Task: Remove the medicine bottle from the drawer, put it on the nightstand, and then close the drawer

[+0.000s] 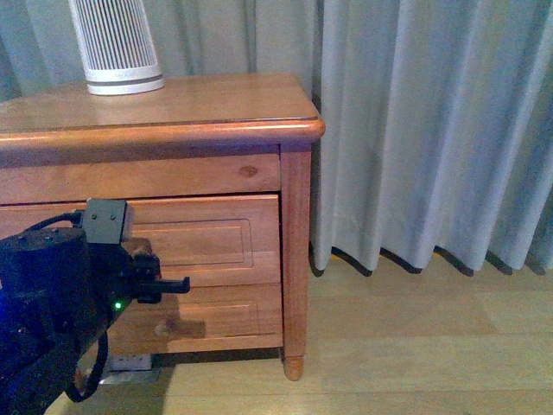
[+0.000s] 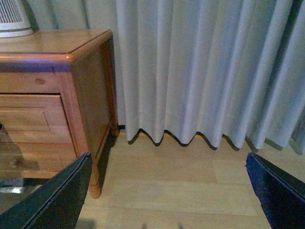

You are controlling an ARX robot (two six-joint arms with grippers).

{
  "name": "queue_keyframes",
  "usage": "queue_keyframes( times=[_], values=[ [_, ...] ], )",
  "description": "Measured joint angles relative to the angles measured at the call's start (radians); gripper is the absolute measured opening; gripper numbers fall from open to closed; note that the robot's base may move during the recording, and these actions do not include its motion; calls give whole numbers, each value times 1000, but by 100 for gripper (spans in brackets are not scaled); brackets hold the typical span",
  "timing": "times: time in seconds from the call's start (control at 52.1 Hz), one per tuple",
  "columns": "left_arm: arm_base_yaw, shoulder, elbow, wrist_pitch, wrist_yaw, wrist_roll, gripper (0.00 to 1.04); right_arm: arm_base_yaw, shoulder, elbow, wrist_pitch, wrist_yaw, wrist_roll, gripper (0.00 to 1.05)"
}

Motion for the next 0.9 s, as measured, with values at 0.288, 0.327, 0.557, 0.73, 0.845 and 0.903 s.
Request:
queue_keyframes(
  times=[0.288,0.327,0.557,0.73,0.845,0.903],
  values=[
    [-48,-122,-291,76,-72,17,24,0,0,0,0,0,0,98],
    [-56,-138,-330,76,-86,18,24,0,0,0,0,0,0,98],
    [-101,-193,-480,78,-131,19,24,0,0,0,0,0,0,98],
    [-131,-251,-571,51,-163,19,24,0,0,0,0,0,0,98],
    [-142,-283,-611,28,-174,19,24,0,0,0,0,0,0,98],
    [-148,-305,-638,14,-180,19,24,0,0,0,0,0,0,98]
  ],
)
